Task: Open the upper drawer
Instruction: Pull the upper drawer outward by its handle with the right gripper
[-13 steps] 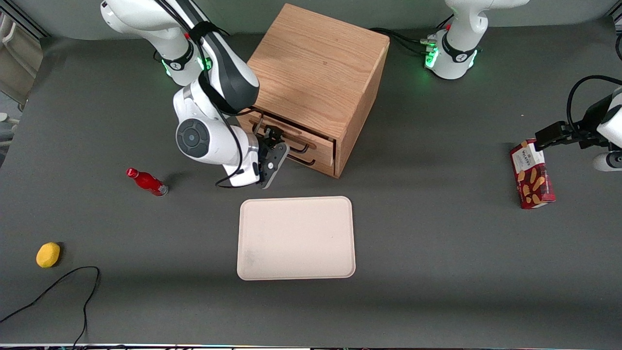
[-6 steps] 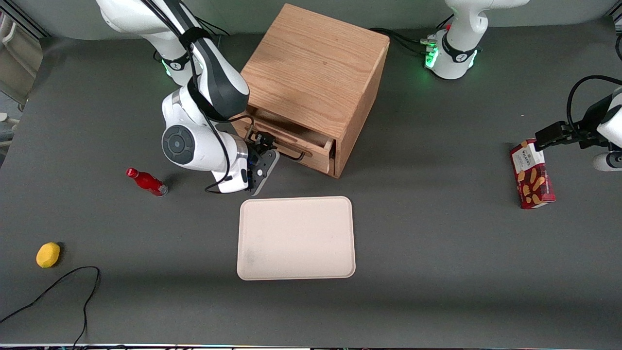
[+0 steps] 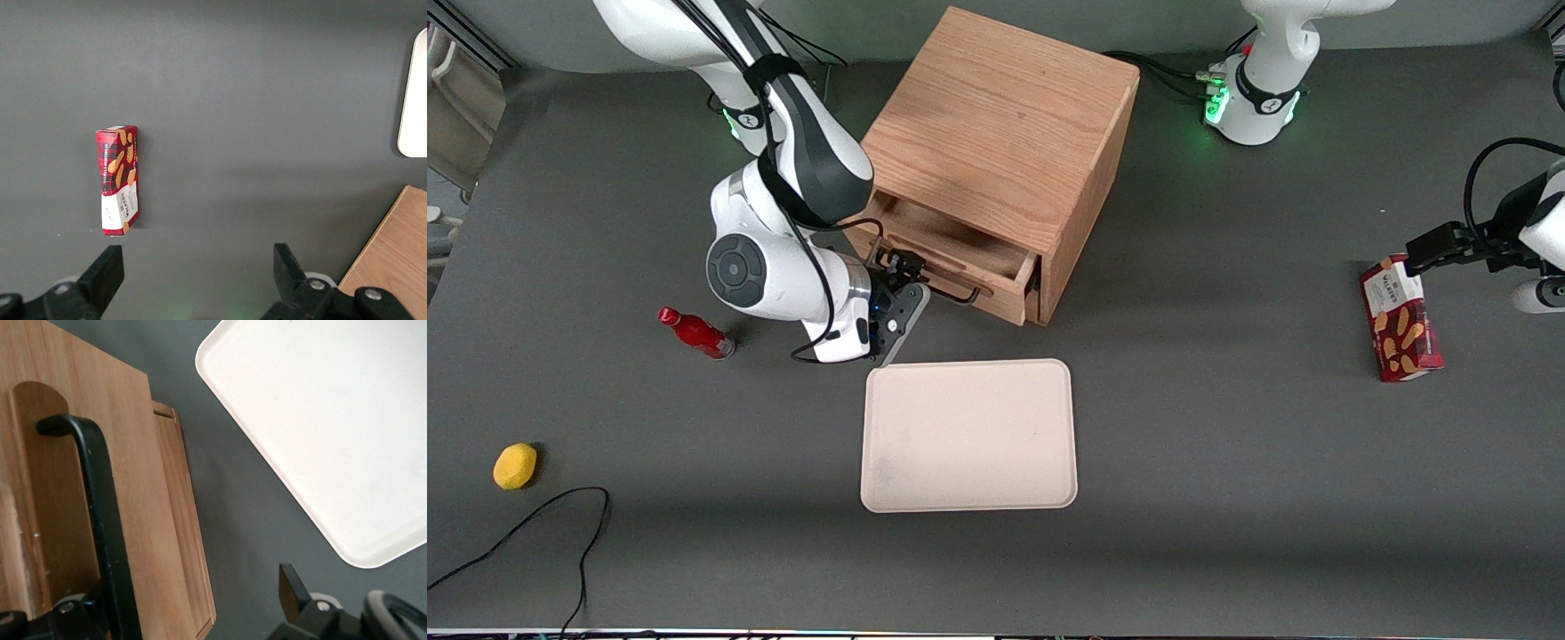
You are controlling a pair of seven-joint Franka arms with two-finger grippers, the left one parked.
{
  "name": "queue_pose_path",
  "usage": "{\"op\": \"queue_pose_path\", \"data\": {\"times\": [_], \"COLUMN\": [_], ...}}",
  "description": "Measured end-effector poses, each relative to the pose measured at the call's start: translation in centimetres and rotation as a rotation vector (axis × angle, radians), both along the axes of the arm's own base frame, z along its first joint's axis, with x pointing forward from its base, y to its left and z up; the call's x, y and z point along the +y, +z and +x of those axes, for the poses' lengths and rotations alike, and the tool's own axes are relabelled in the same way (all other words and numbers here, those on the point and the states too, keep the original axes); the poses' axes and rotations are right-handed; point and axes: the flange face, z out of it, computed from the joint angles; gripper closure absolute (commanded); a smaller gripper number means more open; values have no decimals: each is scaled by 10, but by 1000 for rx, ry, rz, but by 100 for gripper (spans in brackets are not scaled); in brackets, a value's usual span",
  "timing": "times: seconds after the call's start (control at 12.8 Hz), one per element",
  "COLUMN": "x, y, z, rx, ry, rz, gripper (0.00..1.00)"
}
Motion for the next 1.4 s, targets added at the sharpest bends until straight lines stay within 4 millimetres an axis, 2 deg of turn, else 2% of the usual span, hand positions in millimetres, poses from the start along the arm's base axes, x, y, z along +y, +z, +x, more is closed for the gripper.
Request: {"op": "queue_pose_path", "data": {"times": [0.31,1.4], "x": [3,-24], "y": [-6,-3], "z": [10,47], "rx": [-5,-41], "ry": [-3,-53], "rz": [-2,9], "gripper": [0,0]}}
